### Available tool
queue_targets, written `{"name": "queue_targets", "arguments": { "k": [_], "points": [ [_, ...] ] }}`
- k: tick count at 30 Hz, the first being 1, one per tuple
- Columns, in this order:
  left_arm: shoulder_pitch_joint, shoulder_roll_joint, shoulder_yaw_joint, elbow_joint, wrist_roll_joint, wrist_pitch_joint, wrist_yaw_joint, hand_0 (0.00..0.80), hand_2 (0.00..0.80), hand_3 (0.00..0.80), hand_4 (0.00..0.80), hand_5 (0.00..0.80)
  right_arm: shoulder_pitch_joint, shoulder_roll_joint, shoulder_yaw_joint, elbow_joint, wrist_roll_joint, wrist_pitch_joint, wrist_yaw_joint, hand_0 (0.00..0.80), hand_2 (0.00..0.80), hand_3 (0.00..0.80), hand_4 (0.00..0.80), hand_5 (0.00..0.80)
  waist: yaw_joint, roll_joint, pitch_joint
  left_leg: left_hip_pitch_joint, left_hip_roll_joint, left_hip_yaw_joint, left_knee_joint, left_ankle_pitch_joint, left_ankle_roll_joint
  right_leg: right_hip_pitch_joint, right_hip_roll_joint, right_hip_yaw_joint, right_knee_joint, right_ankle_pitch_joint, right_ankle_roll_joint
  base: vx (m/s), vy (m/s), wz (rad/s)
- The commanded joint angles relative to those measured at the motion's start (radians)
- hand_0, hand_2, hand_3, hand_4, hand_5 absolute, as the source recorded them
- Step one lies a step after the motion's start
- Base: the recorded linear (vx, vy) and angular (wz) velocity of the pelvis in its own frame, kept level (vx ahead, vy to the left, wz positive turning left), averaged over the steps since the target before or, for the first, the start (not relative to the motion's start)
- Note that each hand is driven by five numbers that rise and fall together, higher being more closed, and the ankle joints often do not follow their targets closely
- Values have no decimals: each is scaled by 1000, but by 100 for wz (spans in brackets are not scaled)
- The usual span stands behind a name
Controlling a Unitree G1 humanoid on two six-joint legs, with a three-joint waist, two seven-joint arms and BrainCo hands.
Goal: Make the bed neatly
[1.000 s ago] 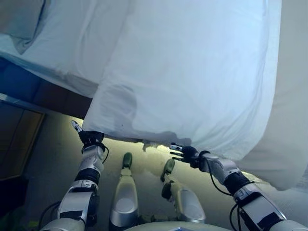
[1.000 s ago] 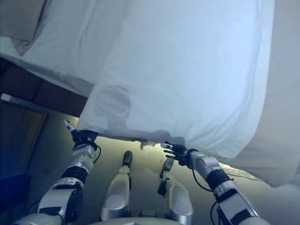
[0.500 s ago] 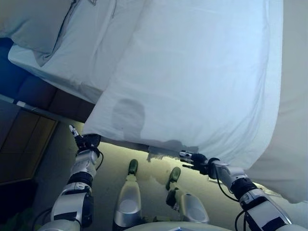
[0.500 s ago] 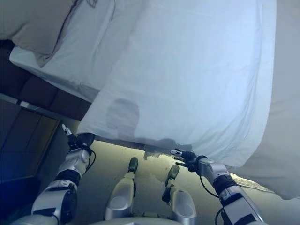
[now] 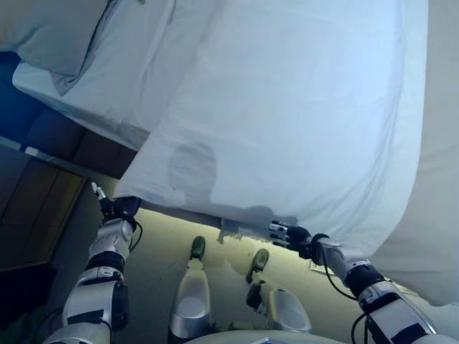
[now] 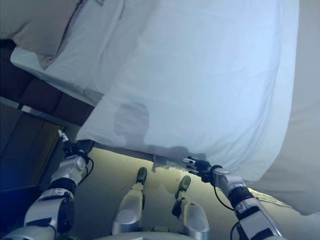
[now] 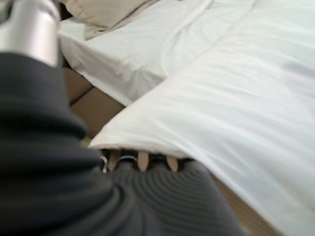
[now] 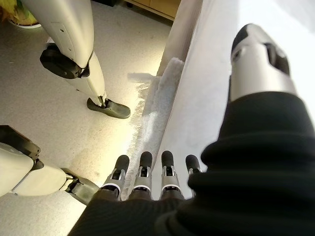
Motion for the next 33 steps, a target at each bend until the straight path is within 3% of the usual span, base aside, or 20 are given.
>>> {"name": "queue_targets", "arguments": {
  "k": [1,6,11,16,26,33],
  "points": [
    [19,328,124,24,53,-99,-82,0,0,0,0,0,40,40,-8,-94,99,-99,40,0,0,0,0,0,62,-72,-7,-26,-83,23,46,-20,61,-13,-103,59,156,-71,106,-23,-61,12],
    [49,252,75,2,76,-77,-83,0,0,0,0,0,47,60,-51,-218,120,-237,25,0,0,0,0,0,40,-80,13,-45,-78,48,54,-14,66,-45,-101,72,168,-57,113,-30,-13,2],
    [47,189,45,4,58,-71,-78,0,0,0,0,0,-36,33,-101,-222,76,-366,127,0,0,0,0,0,27,-91,39,-84,-73,69,69,-7,68,-94,-97,85,187,-48,115,-40,-30,-5],
    [18,141,6,10,77,-49,-84,0,0,0,0,0,-172,-27,-144,-166,147,-392,194,0,0,0,0,0,35,-94,68,-121,-65,76,72,7,60,-137,-90,76,199,-42,113,-36,-64,-9],
    [42,25,-82,35,169,29,-103,0,0,0,0,0,-392,-166,-181,-59,163,-447,146,0,0,0,0,0,66,-85,128,-219,-60,71,88,36,52,-264,-109,42,283,-46,115,-53,-47,3],
    [50,31,-100,35,176,88,-176,0,0,0,0,0,-572,-263,-144,78,156,-476,100,0,0,0,0,0,102,-65,136,-370,-67,43,146,51,56,-422,-132,26,389,-47,112,-70,-73,5]
  ]
}}
